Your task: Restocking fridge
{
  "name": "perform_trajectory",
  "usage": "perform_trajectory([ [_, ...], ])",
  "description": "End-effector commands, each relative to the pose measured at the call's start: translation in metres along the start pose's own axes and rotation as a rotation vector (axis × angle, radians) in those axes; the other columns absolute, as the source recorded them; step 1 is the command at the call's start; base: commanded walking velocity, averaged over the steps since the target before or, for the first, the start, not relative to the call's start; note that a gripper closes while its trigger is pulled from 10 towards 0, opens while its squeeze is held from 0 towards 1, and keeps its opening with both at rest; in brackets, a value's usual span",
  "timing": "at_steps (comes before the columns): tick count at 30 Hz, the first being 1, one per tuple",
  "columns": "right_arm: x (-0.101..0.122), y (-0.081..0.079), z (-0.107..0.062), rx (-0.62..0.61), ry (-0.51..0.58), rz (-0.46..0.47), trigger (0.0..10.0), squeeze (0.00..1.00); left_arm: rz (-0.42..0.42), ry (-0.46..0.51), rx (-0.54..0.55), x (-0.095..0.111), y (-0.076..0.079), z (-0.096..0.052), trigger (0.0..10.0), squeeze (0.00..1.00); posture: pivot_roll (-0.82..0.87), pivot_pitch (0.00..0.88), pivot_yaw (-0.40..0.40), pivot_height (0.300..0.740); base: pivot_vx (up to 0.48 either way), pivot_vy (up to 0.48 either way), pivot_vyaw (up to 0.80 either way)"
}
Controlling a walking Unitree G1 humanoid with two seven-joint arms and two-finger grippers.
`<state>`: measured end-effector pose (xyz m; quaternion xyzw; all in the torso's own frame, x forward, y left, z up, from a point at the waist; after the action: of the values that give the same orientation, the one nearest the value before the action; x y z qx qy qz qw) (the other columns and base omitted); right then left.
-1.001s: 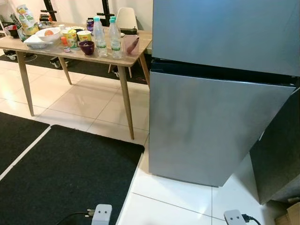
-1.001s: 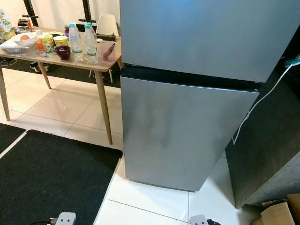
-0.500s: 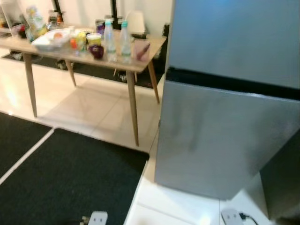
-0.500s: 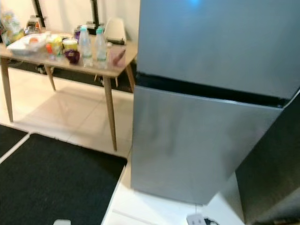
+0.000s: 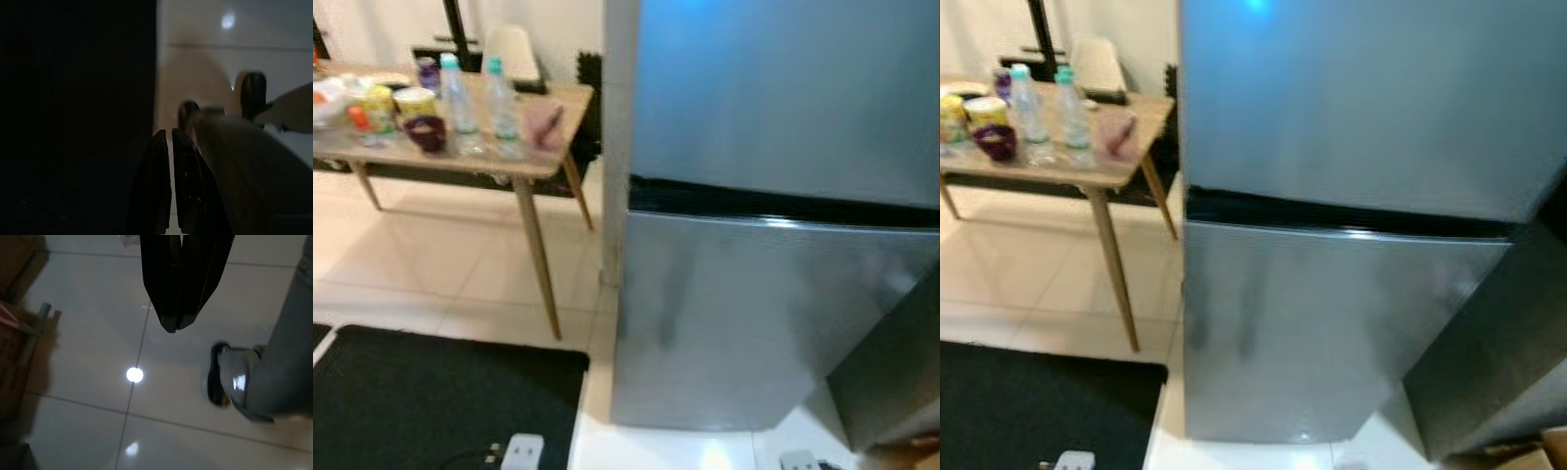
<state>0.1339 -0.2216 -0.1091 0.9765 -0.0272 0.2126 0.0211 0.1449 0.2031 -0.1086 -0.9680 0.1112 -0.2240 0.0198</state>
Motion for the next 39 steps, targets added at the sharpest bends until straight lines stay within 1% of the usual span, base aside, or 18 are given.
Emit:
perform_trajectory([
  [1,0.008,0.006,0.0,-0.02,0.028,0.01,10.0,0.0,-0.003,0.009,0.001,0.0,0.001,0.0,10.0,0.0,-0.02,0.004,-0.015,0.74,0.0,0.0,0.0],
  [17,0.011,0.008,-0.001,-0.021,0.045,0.009,10.0,0.0,-0.008,-0.002,0.002,-0.001,0.002,0.0,10.0,0.0,-0.02,0.005,-0.018,0.74,0.0,0.0,0.0],
  [19,0.016,0.007,0.0,-0.012,0.066,0.014,10.0,0.0,-0.01,-0.004,-0.001,-0.002,0.003,0.0,10.0,0.0,-0.02,0.006,-0.018,0.74,0.0,0.0,0.0],
  [21,0.024,0.005,0.0,0.001,0.099,0.025,10.0,0.0,-0.009,-0.007,-0.002,-0.003,0.003,0.0,10.0,0.0,-0.02,0.01,-0.017,0.74,0.0,0.0,0.0],
  [26,0.057,-0.002,0.0,0.052,0.217,0.069,10.0,0.0,-0.009,-0.01,-0.005,-0.004,0.003,0.0,10.0,0.0,-0.02,0.013,-0.016,0.74,0.0,0.0,0.0],
  [27,0.057,-0.002,0.0,0.052,0.217,0.069,10.0,0.0,-0.009,-0.01,-0.005,-0.004,0.003,0.0,10.0,0.0,-0.02,0.013,-0.016,0.74,0.0,0.0,0.0],
  [28,0.067,-0.003,0.0,0.061,0.247,0.071,10.0,0.0,-0.009,-0.01,-0.005,-0.004,0.003,0.0,10.0,0.0,-0.02,0.014,-0.016,0.74,0.0,0.0,0.0],
  [29,0.067,-0.003,0.0,0.061,0.247,0.071,10.0,0.0,-0.009,-0.01,-0.005,-0.004,0.003,0.0,10.0,0.0,-0.02,0.014,-0.016,0.74,0.0,0.0,0.0],
  [30,0.073,-0.004,-0.001,0.066,0.266,0.071,10.0,0.0,-0.008,-0.011,-0.006,-0.004,0.004,0.0,10.0,0.0,-0.02,0.014,-0.016,0.74,0.0,0.0,0.0],
  [31,0.092,-0.006,-0.003,0.081,0.323,0.068,10.0,0.0,-0.007,-0.011,-0.006,-0.004,0.004,0.0,10.0,0.0,-0.02,0.015,-0.017,0.74,0.0,0.0,0.0],
  [32,0.101,-0.007,-0.004,0.089,0.351,0.067,10.0,0.0,-0.006,-0.011,-0.007,-0.004,0.004,0.0,10.0,0.0,-0.02,0.015,-0.018,0.74,0.0,0.0,0.0],
  [33,0.101,-0.007,-0.004,0.089,0.351,0.067,10.0,0.0,-0.006,-0.011,-0.007,-0.004,0.004,0.0,10.0,0.0,-0.02,0.015,-0.018,0.74,0.0,0.0,0.0],
  [34,0.111,-0.009,-0.006,0.098,0.382,0.071,10.0,0.0,-0.006,-0.011,-0.007,-0.004,0.004,0.0,10.0,0.0,-0.02,0.015,-0.018,0.74,0.0,0.0,0.0],
  [35,0.111,-0.009,-0.006,0.098,0.382,0.071,10.0,0.0,-0.006,-0.011,-0.007,-0.004,0.004,0.0,10.0,0.0,-0.02,0.015,-0.018,0.74,0.0,0.0,0.0],
  [39,0.153,-0.017,-0.015,0.147,0.515,0.061,10.0,0.0,-0.008,-0.014,-0.008,-0.006,0.005,0.0,10.0,0.0,-0.02,0.02,-0.022,0.74,0.0,0.0,0.0],
])
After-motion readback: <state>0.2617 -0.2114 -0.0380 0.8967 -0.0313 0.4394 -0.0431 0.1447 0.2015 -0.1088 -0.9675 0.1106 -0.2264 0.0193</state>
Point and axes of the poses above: a point about 5 cm out from each wrist's last joint towards the gripper, its own z axis pointing out of the wrist towards the gripper, its own x axis along the axis of the wrist's last joint, y = z × x, the point moved 1 cm from there along z, pointing out of the wrist towards the gripper, and after that the axes turned 11 degrees about z, right-handed, at the moved point
